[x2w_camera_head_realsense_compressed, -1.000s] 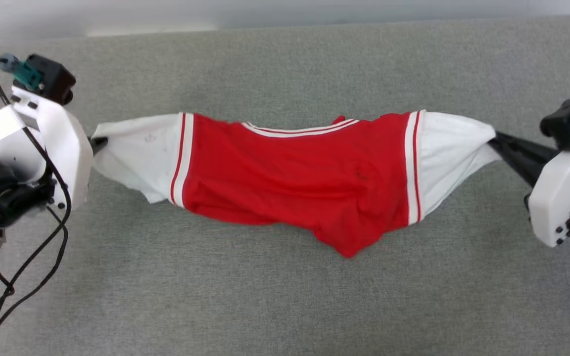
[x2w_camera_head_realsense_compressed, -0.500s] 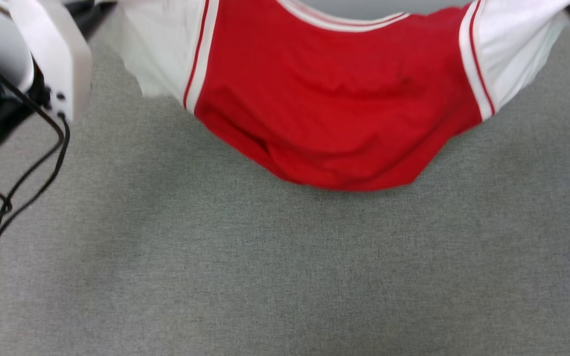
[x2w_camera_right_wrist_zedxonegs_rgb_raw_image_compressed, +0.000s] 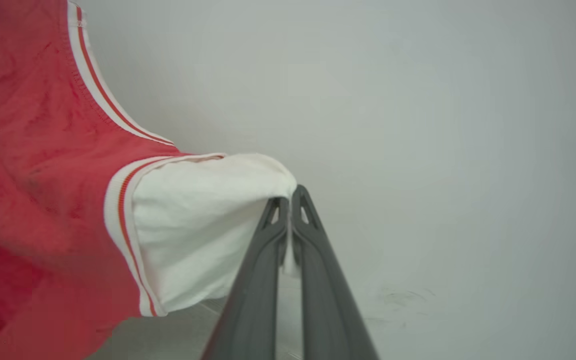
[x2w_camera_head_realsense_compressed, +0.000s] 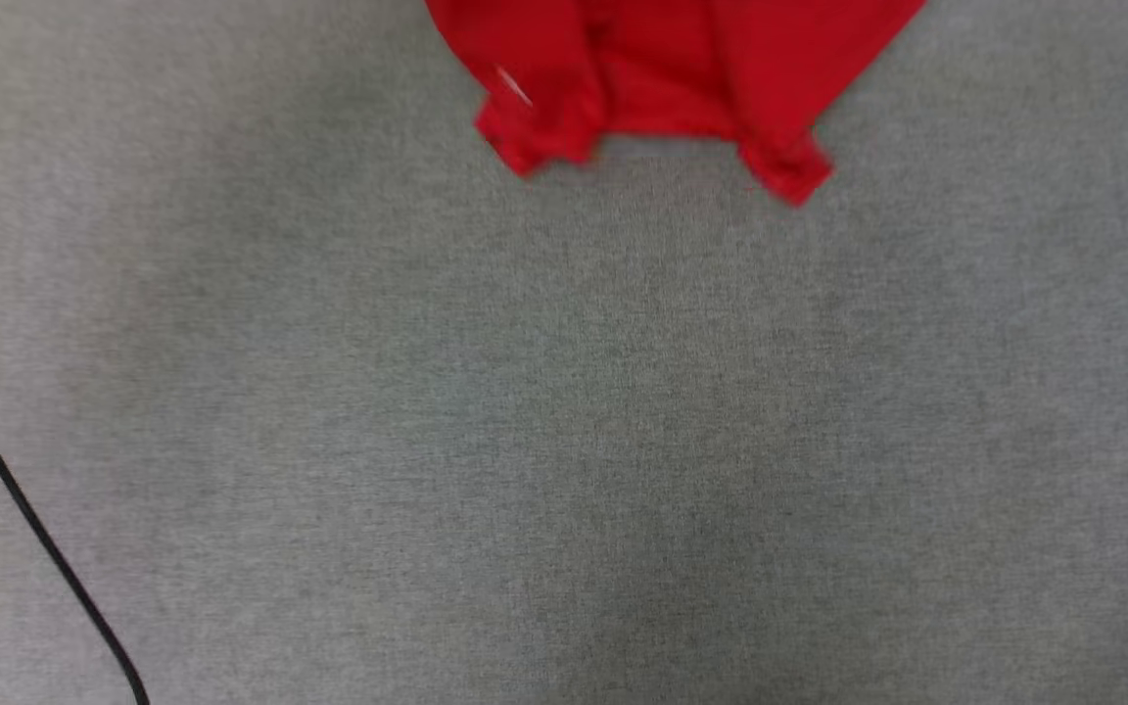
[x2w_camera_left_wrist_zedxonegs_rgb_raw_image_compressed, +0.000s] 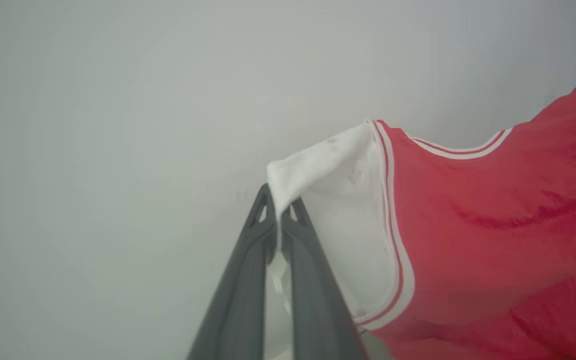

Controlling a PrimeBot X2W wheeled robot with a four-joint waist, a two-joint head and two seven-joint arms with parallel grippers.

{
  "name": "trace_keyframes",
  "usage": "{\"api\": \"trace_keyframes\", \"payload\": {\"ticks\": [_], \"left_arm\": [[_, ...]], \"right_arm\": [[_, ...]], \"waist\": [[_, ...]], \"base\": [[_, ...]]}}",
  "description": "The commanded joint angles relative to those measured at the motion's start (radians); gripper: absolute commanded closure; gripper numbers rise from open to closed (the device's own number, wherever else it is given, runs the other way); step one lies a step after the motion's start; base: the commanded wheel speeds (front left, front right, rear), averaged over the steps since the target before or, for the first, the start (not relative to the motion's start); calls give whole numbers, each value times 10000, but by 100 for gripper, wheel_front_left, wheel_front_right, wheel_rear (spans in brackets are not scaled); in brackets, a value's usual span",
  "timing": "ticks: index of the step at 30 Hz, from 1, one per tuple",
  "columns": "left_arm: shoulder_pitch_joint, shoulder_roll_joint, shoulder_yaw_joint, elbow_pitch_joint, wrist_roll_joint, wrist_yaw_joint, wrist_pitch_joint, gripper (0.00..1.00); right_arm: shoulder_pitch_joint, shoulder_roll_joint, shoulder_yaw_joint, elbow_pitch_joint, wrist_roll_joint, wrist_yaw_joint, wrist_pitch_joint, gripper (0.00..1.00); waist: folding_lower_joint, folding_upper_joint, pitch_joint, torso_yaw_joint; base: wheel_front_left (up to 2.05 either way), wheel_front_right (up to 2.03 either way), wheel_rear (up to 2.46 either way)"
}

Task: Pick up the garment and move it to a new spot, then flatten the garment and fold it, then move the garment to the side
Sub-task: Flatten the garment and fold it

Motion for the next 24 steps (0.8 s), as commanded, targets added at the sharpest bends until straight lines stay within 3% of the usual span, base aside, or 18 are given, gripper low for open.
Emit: {"api": "trace_keyframes", "payload": {"ticks": [1,14,24], "left_arm": [[-727,-77,121,307,228,19,-312,100],[-3446,-563,192,2261,569,-64,-2126,100],[-2563,-598,-693,3545,-61,-91,-3083,100]], "right_arm": [[-828,255,122,406,-348,-8,-233,100],[-4278,1339,522,3163,-1519,-8,-1777,100],[-3940,1822,1639,4727,-917,-7,-2733,100]], "waist": [[-1,0,457,-99],[-1,0,1050,24],[-1,0,1167,136]], "base": [[0,0,0],[0,0,0],[0,0,0]]}}
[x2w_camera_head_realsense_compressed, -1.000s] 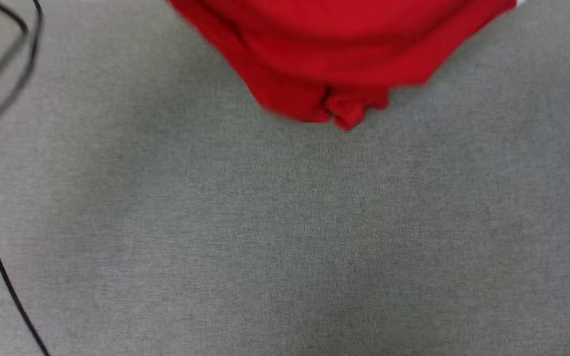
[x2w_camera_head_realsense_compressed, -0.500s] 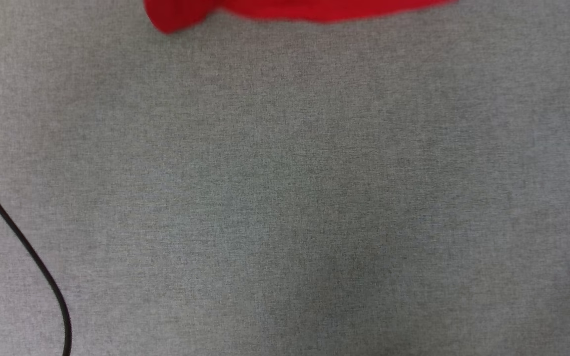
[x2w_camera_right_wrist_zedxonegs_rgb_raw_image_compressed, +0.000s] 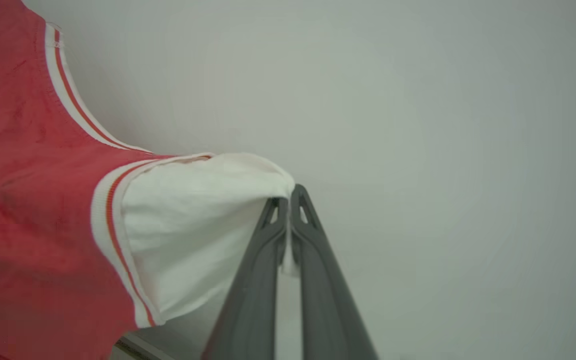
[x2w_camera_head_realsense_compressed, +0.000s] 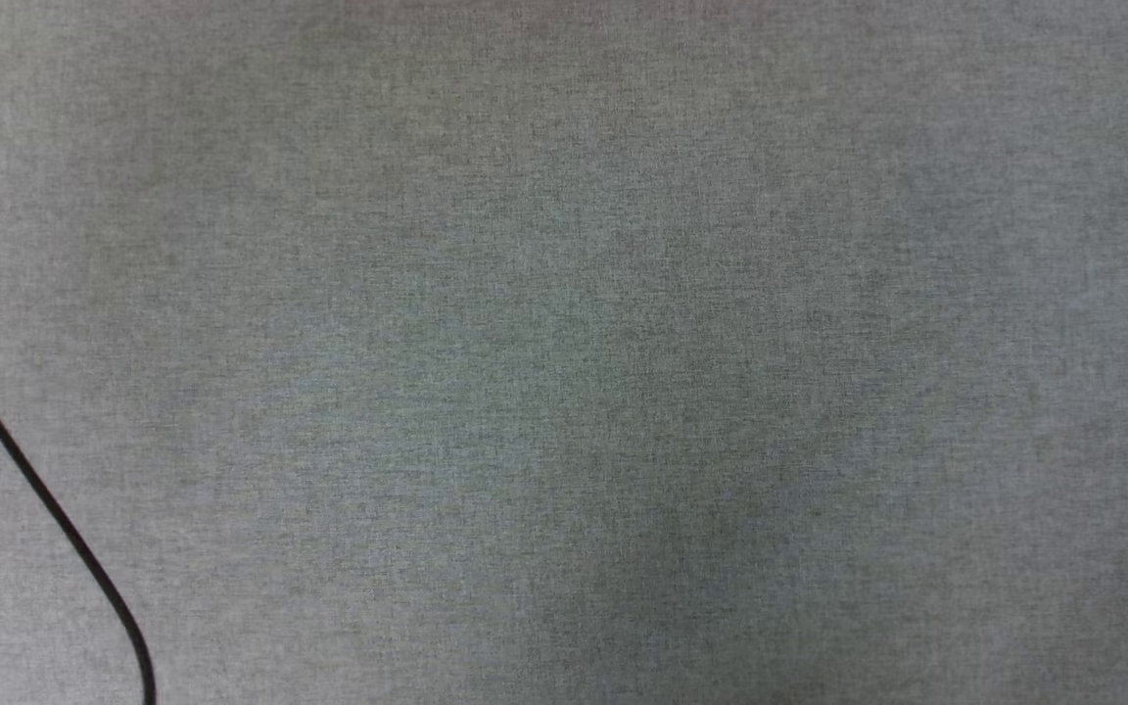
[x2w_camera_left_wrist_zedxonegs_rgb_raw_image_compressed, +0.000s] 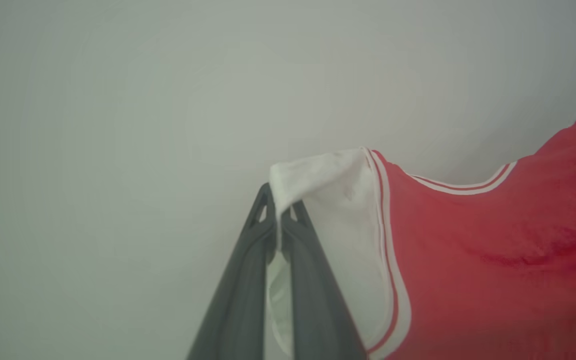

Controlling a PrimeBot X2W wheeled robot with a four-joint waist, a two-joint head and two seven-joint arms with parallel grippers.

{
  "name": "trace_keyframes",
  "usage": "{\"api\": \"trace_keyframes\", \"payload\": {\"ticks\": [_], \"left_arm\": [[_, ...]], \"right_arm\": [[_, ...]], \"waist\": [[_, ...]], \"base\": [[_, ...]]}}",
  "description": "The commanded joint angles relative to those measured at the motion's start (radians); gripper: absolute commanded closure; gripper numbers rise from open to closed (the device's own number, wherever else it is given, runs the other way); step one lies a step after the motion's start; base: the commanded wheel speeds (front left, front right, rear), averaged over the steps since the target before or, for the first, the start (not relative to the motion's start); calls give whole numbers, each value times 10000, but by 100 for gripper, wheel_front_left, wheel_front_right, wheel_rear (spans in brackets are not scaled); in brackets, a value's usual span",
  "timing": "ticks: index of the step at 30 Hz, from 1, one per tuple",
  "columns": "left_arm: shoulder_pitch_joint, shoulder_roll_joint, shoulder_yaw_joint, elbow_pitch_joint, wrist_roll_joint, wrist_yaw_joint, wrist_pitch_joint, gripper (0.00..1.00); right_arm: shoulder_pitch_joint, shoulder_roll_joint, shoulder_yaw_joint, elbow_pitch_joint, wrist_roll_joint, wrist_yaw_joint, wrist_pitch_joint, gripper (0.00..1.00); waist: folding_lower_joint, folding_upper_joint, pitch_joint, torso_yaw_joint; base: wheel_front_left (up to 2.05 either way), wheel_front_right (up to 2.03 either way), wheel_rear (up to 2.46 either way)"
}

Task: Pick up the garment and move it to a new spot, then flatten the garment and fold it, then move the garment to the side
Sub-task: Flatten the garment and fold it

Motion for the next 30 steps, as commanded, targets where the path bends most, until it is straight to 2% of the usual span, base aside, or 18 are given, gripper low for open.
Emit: {"api": "trace_keyframes", "payload": {"ticks": [1,10,15,24,30], "left_arm": [[351,4,-132,45,-168,-3,-215,100],[3626,404,-1139,-318,-1541,-5,-1536,100],[6164,696,-1251,-713,-2211,77,-2111,100],[10951,1230,-1347,-2394,-3309,1074,-2753,100],[13195,1658,-1416,-3097,-3731,1512,-2964,100]], "right_arm": [[362,111,161,130,193,-7,-188,100],[3031,371,1674,434,1374,-7,-1381,100],[4829,123,2408,184,2122,-8,-1885,100],[8227,-773,3114,-878,3335,-7,-2160,100],[10372,-1288,2924,-1462,3862,-7,-2313,100]], "waist": [[-1,0,-35,-9],[-1,0,-929,-115],[-1,0,-1767,-125],[-1,0,-3131,-191],[-1,0,-3746,-238]], "base": [[0,0,0],[0,0,0],[0,0,0],[0,0,0],[0,0,0]]}}
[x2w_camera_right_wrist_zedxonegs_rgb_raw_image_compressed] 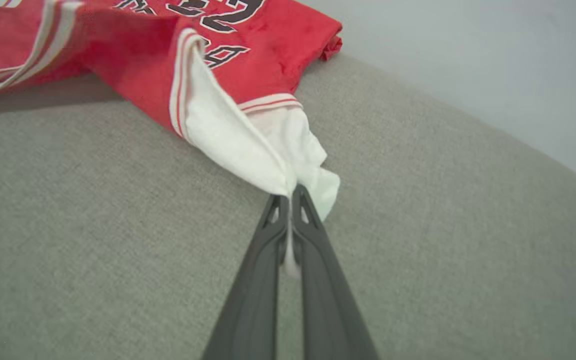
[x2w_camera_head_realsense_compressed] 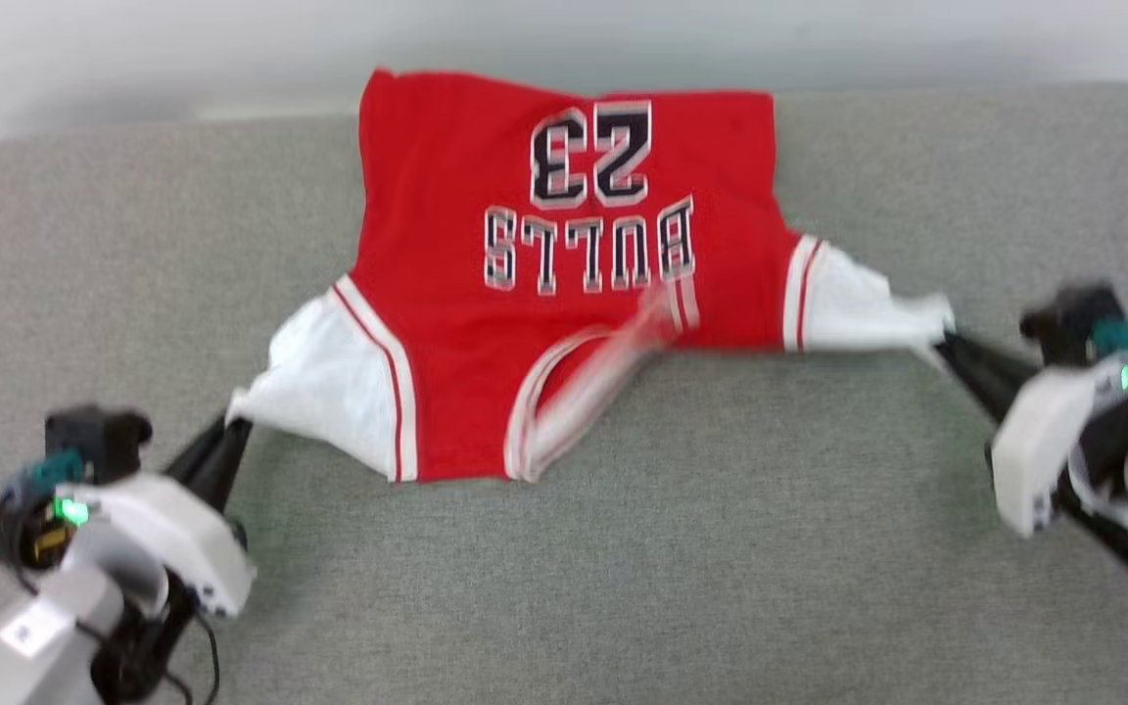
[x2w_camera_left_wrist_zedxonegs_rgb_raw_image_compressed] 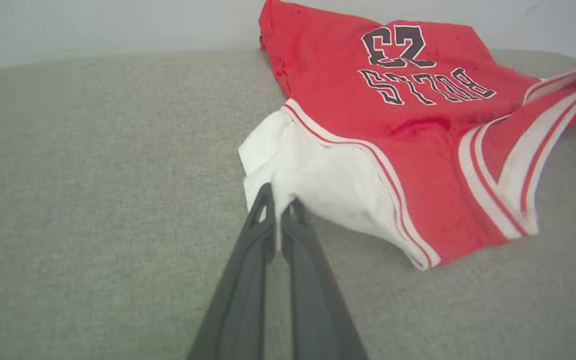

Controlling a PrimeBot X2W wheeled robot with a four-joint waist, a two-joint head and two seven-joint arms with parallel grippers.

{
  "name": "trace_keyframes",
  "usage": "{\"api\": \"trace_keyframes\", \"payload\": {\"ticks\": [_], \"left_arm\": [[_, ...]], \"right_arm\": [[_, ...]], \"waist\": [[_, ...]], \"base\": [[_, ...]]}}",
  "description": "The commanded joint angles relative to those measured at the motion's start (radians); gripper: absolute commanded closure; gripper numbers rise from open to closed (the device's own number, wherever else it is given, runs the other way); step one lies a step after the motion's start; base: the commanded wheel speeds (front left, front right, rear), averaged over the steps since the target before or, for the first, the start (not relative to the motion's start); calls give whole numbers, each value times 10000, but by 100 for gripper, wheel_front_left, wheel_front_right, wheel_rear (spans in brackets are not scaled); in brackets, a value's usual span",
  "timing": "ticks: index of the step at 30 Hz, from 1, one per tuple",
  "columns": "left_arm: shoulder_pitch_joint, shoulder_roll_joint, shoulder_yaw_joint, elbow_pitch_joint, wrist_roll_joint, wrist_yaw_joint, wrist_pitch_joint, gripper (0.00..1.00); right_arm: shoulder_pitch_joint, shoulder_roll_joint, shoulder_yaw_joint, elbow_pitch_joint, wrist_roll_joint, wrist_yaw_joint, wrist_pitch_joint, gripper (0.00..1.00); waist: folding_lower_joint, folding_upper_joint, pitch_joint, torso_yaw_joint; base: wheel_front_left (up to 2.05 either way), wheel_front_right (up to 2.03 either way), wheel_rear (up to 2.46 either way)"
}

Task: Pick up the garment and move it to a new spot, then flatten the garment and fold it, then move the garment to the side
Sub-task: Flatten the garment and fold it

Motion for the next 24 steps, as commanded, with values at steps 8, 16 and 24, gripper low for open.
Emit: {"api": "trace_keyframes", "payload": {"ticks": [8,16,24], "left_arm": [[2238,568,471,-780,-738,651,-230,100],[4006,1098,650,-1794,-1197,1350,-236,100],[5175,1432,671,-2789,-1455,1918,-181,100]], "right_arm": [[2996,-698,-1085,-1081,141,-7,13,100],[5872,-1055,-2822,-2685,-215,-8,1027,100],[8347,-1065,-4439,-4238,-859,-8,2989,100]], "waist": [[2,0,-1005,-90],[2,0,-1401,-133],[2,0,-1336,-1]], "base": [[0,0,0],[0,0,0],[0,0,0]]}}
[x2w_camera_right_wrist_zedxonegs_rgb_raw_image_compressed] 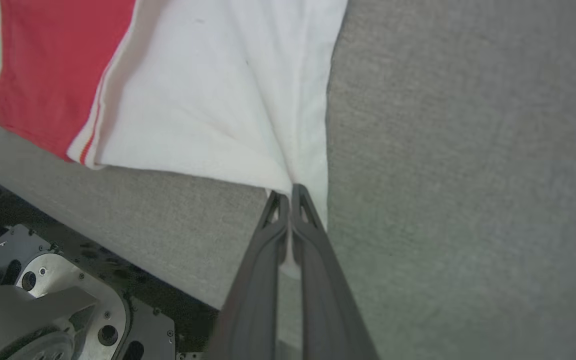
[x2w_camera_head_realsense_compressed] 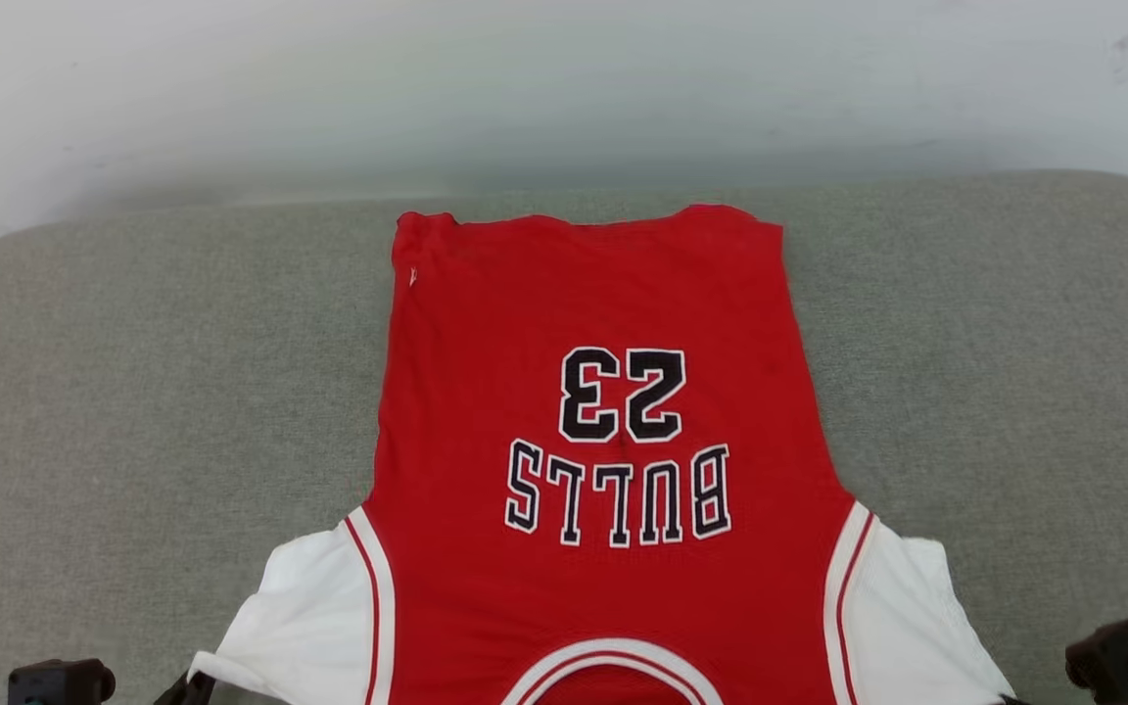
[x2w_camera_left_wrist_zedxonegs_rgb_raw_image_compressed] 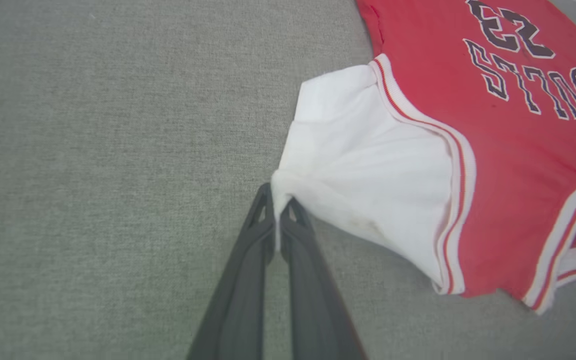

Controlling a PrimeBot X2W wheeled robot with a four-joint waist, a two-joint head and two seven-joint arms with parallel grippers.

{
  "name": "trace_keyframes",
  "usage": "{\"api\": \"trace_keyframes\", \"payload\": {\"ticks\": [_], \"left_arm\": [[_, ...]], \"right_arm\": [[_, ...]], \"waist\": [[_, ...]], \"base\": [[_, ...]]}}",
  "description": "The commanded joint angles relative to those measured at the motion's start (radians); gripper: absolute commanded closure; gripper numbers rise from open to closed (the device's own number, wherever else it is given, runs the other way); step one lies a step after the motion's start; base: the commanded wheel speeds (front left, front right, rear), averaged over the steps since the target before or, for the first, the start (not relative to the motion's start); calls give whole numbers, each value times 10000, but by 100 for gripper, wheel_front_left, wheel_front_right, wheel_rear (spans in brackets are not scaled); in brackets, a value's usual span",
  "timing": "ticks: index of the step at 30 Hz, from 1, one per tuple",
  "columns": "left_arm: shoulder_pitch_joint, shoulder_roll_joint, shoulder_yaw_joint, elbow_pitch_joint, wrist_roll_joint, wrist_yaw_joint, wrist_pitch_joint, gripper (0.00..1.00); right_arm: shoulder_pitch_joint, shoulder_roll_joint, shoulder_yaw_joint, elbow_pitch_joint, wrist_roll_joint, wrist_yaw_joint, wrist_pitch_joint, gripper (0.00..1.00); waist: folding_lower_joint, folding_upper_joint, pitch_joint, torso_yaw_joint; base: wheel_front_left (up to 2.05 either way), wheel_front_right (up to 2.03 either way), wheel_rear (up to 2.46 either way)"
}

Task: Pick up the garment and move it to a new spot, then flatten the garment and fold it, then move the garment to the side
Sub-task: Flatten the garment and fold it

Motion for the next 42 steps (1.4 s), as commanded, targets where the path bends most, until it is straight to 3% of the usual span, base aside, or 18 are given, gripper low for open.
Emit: {"api": "trace_keyframes", "payload": {"ticks": [1,5,6,7,13,16,22,27,31,37,42], "left_arm": [[98,130,35,-168,22,132,-4,100],[96,109,45,-399,102,275,-10,100],[38,81,27,-493,143,287,-9,100],[-59,45,15,-582,208,280,-4,100],[-602,-120,-35,-960,671,354,-11,100],[-917,-224,-18,-1210,916,380,-31,100],[-1560,-421,2,-1641,1447,397,-53,100],[-2145,-698,-23,-1908,1945,359,-72,100],[-2596,-968,21,-2083,2237,276,-90,100],[-3044,-1361,169,-2263,2626,185,-109,100],[-3342,-1654,218,-2389,2963,86,-117,100]], "right_arm": [[444,-5,-328,-297,-82,-10,495,100],[811,255,-1037,-787,-216,-10,1053,96],[882,316,-1245,-944,-278,-10,1225,62],[893,375,-1459,-1117,-380,-10,1378,0],[229,486,-2791,-2345,-587,-9,2006,0],[-406,250,-3483,-3005,-709,-9,2276,0],[-2906,-201,-4310,-3646,-828,-9,2987,0],[-5700,-529,-3861,-3184,-751,-9,4346,0],[-7968,-572,-3049,-2384,-505,-9,6122,0],[-10569,-104,-2058,-904,-479,-9,9087,0],[-11945,480,-1896,219,-834,-7,10247,0]], "waist": [[2,0,82,56],[2,0,182,134],[2,0,236,168],[2,0,292,206],[2,0,790,507],[2,0,1164,736],[2,0,2068,1263],[2,0,2934,1705],[2,0,3689,2034],[2,0,4618,2425],[2,0,5249,2718]], "base": [[0,0,0],[0,0,0],[0,0,0],[0,0,0],[0,0,0],[0,0,0],[0,0,0],[0,0,0],[0,0,0],[0,0,0],[0,0,0]]}}
